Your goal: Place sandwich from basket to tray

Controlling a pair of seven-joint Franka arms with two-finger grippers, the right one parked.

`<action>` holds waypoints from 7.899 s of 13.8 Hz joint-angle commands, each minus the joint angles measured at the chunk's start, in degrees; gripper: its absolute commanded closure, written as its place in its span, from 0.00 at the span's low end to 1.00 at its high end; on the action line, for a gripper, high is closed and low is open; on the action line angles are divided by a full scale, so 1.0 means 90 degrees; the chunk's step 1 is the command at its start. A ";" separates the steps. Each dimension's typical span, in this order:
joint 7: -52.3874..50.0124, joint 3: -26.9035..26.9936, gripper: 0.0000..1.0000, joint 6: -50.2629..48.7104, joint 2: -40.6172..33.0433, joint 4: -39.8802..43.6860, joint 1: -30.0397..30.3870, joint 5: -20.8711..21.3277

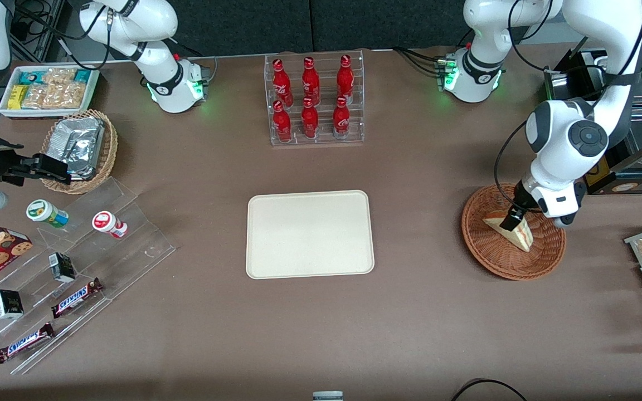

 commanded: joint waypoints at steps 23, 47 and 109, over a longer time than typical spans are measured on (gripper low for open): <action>0.0019 -0.0027 0.84 0.0542 0.0208 -0.0092 0.0273 0.0355; -0.0011 -0.1219 0.82 -0.3630 0.2216 0.4897 -0.2715 0.0902; 0.5965 0.0529 0.00 -0.7476 -0.1755 0.4402 -0.0772 -0.0192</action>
